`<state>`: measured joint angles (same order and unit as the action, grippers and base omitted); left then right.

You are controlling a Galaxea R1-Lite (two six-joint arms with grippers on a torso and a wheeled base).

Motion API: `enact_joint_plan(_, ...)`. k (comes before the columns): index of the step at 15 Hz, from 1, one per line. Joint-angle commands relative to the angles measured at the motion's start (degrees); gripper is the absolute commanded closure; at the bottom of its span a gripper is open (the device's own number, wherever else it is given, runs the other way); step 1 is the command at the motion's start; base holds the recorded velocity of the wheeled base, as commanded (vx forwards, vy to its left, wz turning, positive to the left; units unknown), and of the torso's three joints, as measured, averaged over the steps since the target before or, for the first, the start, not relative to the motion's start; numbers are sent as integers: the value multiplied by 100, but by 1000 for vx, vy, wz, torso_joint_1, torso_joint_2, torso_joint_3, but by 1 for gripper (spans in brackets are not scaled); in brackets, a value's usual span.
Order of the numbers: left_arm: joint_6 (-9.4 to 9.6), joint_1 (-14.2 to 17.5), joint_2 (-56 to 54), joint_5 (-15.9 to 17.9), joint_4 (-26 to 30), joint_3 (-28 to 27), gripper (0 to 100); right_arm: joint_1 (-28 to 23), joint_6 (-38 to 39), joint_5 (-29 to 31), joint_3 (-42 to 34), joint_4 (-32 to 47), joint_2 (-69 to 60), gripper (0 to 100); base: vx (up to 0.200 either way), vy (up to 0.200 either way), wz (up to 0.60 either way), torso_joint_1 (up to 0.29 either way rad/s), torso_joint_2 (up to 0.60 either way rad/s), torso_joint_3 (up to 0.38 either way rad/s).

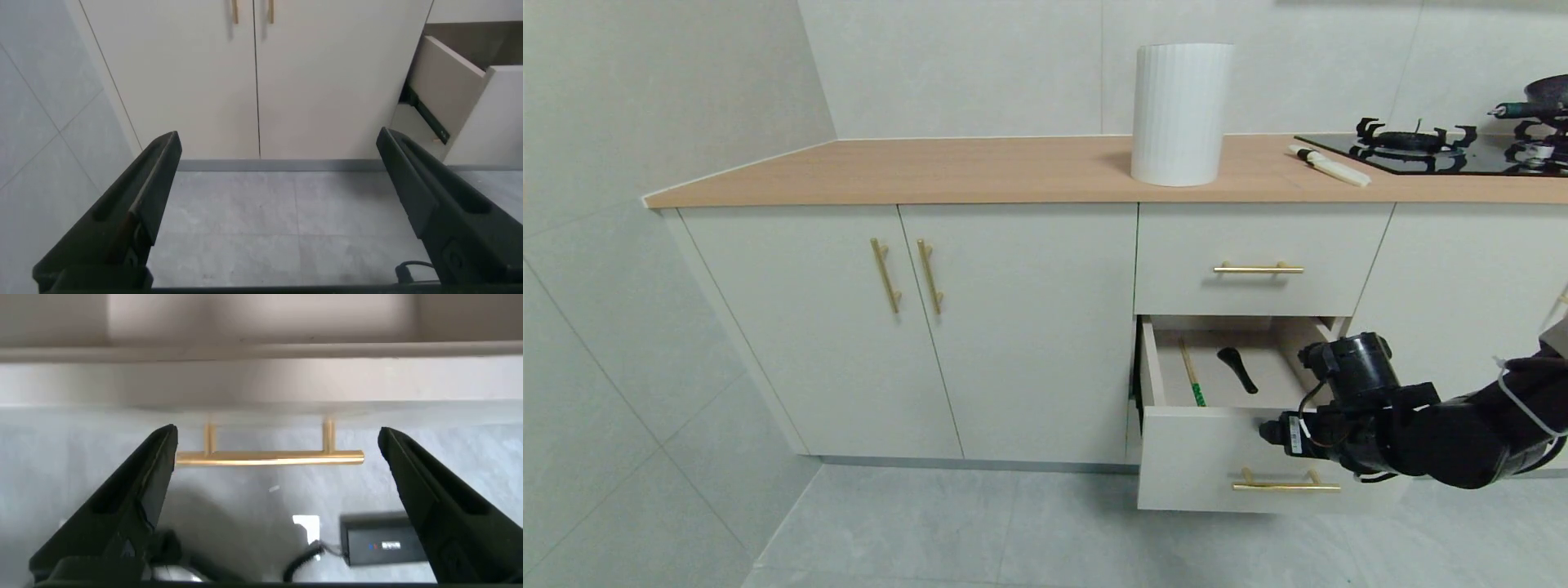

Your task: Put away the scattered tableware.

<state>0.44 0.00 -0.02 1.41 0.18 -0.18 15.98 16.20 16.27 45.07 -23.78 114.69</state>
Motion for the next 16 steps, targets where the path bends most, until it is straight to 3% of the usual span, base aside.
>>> enact_joint_plan(1, 0, 0, 2, -1, -1, 1, 0, -95, 23, 69, 2, -232, 361, 0, 0, 0, 0, 0, 0, 0)
enact_joint_plan(6, 0, -9, 2, -1, -1, 1, 0, -183, 67, 86, 2, -856, 598, 0, 0, 0, 0, 0, 0, 0)
enact_joint_plan(13, 0, -9, 2, -1, -1, 1, 0, -192, 94, 166, 20, -1076, 678, 0, 0, 0, 0, 0, 0, 0)
enact_joint_plan(16, 0, -9, 2, -1, -1, 1, 0, -201, 173, 166, 46, -1752, 906, 0, 0, 0, 0, 0, 0, 0)
